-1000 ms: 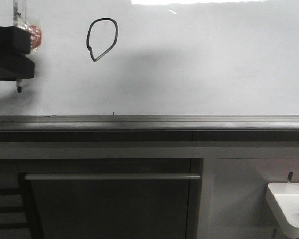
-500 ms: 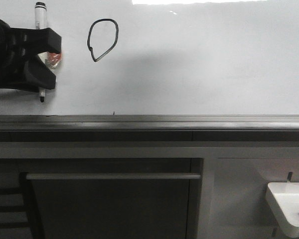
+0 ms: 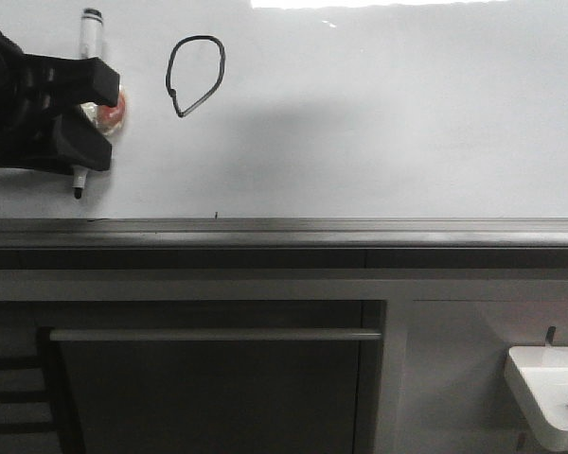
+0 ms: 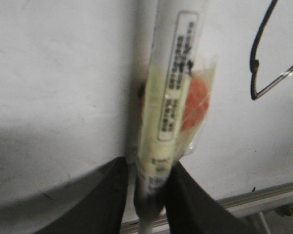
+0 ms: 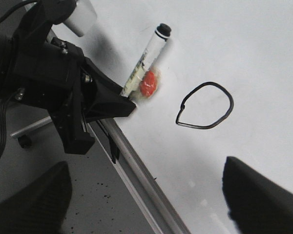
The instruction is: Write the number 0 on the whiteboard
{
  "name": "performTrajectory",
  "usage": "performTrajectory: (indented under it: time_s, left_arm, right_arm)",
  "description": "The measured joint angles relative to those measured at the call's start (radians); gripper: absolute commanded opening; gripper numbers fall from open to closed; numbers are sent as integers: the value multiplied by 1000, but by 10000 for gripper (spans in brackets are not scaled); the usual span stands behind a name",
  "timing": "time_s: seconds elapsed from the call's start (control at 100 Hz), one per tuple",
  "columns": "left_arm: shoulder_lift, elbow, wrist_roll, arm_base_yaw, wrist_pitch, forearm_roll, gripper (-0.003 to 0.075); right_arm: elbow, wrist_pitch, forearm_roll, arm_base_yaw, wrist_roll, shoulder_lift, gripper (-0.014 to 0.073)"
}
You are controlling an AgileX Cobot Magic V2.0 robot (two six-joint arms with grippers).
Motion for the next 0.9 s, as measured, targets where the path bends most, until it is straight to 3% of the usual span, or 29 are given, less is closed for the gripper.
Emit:
performTrajectory:
  time_s: [0.46, 0.53, 0.62, 0.67, 0.79, 0.9]
  left_arm:
    - [-91, 0, 0, 6, 28, 17, 327]
    - [-125, 0, 0, 6, 38, 26, 327]
    - [-177, 0, 0, 6, 52, 34, 326]
    - [-207, 0, 0, 6, 59, 39, 325]
    - [-293, 0, 0, 6, 80, 59, 245]
    - [-388, 2, 0, 6, 81, 89, 48]
  right_arm:
    - [0, 31, 0, 0, 0, -2, 558]
    - [0, 38, -8, 0, 0, -12, 524]
    - [0, 40, -19, -5, 0, -36, 395]
    - [0, 46, -19, -12, 0, -55, 282]
    - [9, 60, -23, -64, 0, -113, -74]
    - [60, 59, -25, -117, 0, -190, -55]
